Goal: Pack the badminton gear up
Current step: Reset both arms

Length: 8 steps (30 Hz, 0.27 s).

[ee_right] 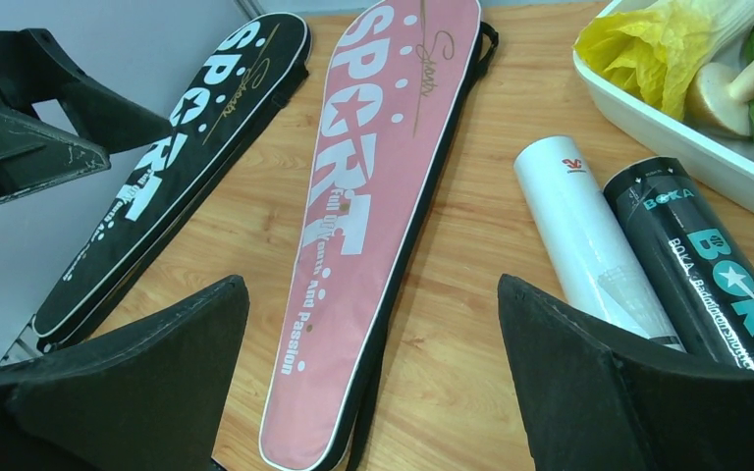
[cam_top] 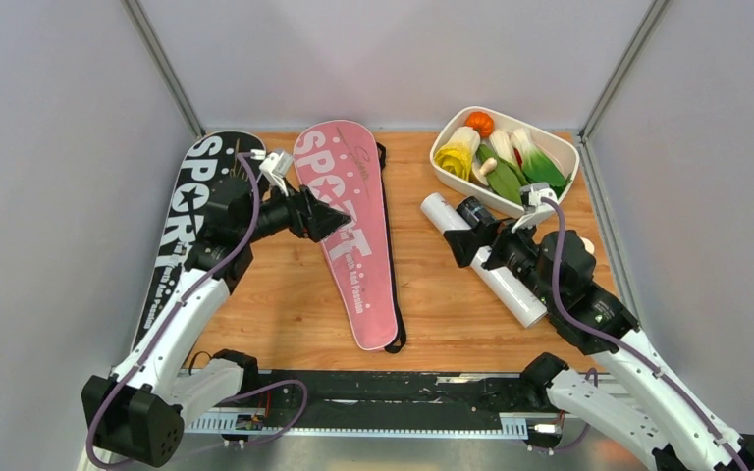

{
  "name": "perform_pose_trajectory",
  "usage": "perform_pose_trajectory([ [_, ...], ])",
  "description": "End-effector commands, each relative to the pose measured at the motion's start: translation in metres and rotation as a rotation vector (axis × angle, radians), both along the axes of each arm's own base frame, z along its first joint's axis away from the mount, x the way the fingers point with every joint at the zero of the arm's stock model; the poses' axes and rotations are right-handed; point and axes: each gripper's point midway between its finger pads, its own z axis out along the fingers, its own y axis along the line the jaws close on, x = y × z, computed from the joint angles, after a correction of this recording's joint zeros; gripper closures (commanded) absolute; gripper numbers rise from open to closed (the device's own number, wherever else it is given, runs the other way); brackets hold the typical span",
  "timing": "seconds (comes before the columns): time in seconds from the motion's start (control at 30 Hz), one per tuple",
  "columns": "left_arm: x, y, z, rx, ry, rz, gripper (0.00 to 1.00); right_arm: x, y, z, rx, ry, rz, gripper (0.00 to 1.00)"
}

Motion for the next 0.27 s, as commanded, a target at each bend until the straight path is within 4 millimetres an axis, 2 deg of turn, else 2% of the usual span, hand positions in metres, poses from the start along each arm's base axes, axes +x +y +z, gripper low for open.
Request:
perform_pose_trajectory([
  [0.0, -0.0039, 0.0050, 0.0082, 0.026, -0.068, 0.020, 0.05, 0.0048, -0.0056, 0.0112, 0.010, -0.036, -0.039, 0.00],
  [0.13, -0.0033, 0.0062, 0.0132, 0.013, -0.076, 0.035, 0.06, 0.0061, -0.0046, 0.0019, -0.003, -0.020, -0.040, 0.00],
  [0.23, 0.0000, 0.0068, 0.0181, 0.002, -0.086, 0.051, 0.06, 0.0035, 0.0000, 0.0037, 0.008, -0.027, -0.010, 0.00],
])
